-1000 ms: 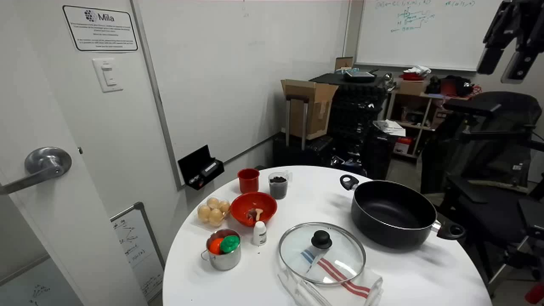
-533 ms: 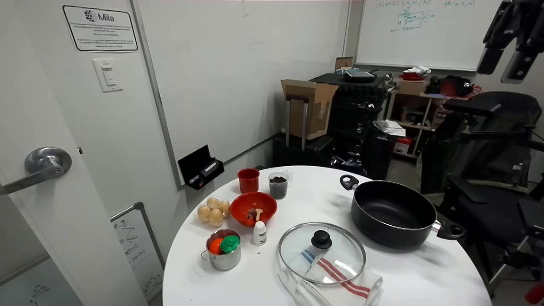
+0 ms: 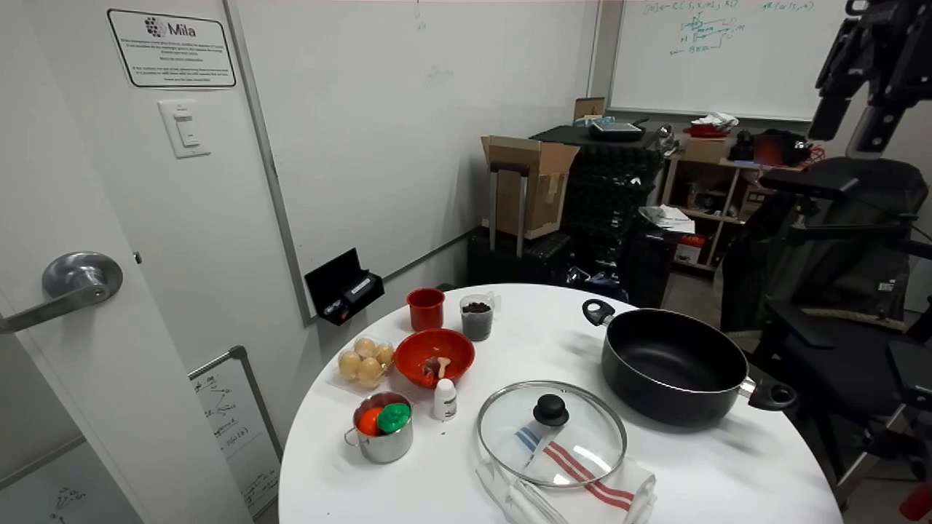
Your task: Put the glass lid on the black pot.
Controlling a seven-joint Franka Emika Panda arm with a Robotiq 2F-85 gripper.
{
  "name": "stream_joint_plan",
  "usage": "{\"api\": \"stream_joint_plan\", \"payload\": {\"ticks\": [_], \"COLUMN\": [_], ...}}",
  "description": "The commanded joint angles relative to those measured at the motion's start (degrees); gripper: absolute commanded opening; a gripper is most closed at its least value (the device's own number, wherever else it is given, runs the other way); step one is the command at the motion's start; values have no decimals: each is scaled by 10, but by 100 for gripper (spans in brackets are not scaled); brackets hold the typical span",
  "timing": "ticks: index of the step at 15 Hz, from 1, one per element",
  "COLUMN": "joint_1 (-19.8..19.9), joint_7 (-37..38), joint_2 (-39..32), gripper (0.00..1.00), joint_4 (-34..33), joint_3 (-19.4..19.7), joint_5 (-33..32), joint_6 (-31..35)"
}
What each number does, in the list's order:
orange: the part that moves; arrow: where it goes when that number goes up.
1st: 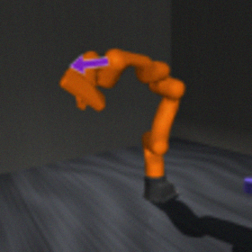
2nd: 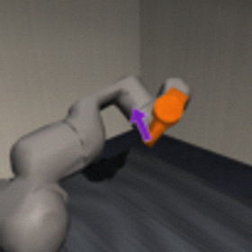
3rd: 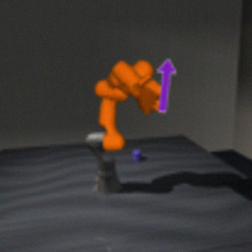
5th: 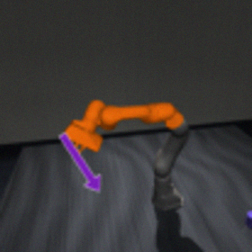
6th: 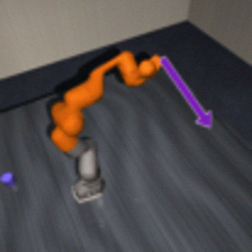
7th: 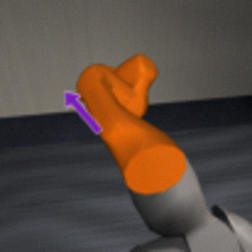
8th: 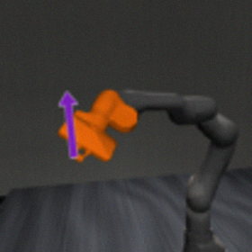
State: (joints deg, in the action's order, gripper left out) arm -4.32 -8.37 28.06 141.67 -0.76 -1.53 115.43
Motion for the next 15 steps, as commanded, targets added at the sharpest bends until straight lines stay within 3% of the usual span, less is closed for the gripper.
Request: {"api": "stream_joint_plan", "payload": {"ticks": [1, 10, 15], "joint_1": [-10, -11, -7], "joint_7": [-20, -9, 31], "joint_2": [-86, -338, -470], "gripper": [100, 100, 100], "joint_4": [-40, -166, -235], "joint_3": [6, -21, -27], "joint_5": [21, 51, 32], "joint_6": [21, 83, 126]}}
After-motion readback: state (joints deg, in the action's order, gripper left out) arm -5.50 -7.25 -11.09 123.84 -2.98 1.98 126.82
